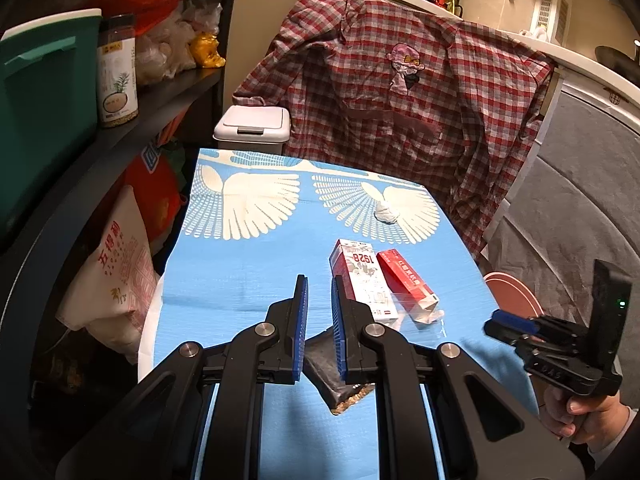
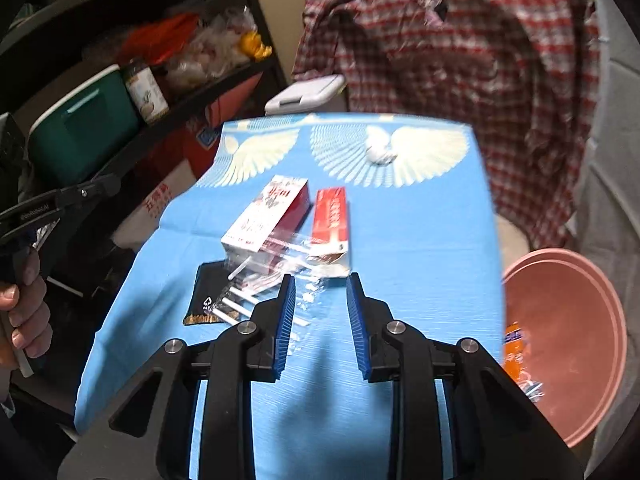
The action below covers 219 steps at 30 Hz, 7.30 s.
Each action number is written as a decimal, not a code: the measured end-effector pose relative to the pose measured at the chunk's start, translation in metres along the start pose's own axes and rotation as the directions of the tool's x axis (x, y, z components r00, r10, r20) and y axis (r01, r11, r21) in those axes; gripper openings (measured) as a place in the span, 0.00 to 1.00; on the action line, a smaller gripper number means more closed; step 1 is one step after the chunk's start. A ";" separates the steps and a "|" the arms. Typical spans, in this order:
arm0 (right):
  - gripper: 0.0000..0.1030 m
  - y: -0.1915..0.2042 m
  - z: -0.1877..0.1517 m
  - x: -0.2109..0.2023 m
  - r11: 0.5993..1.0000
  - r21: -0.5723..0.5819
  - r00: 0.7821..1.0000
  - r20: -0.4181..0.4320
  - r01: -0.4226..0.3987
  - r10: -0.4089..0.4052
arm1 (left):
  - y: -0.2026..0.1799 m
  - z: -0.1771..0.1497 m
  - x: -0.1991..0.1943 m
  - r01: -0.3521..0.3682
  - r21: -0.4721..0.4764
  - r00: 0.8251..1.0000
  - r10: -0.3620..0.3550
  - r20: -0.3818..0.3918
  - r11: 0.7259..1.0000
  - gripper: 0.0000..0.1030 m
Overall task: Collect trash
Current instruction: 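Move the left tool to the white milk carton while the right tool approaches the clear straw bag, then close the left tool on the milk carton while the right tool grasps the straw bag, then carry the milk carton with the left tool while the right tool carries the straw bag, then open both tools over the pink bin to drop the carton and straw bag, then move the left tool to the black snack packet while the right tool approaches the red ointment box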
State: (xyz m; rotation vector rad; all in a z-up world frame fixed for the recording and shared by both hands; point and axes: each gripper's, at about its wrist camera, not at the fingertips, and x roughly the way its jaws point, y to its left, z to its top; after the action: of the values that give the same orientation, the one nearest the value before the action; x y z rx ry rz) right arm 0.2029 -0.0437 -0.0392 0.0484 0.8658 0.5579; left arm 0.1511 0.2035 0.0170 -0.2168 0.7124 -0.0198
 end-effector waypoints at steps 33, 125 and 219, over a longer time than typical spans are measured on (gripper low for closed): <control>0.02 -0.017 -0.006 0.030 0.987 -0.003 0.981 -0.111 -0.161 0.159 | -0.007 -0.009 0.089 0.040 -0.062 0.988 -0.049 -0.145 0.997 0.14; 0.01 -0.071 -0.011 -0.128 0.974 0.115 0.949 0.228 0.197 -0.218 | -0.138 -0.015 0.000 0.002 0.062 1.000 -0.002 0.003 0.998 0.53; 0.23 -0.066 0.000 -0.130 0.959 0.125 0.934 0.225 0.254 -0.277 | -0.103 -0.020 -0.004 0.069 0.111 0.997 -0.064 -0.040 0.991 0.40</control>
State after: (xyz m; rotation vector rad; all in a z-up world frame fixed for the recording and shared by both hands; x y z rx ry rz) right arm 0.1653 -0.1635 0.0353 0.0813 0.6468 0.2493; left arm 0.1409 0.0994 0.0259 -0.1329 0.7381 -0.1275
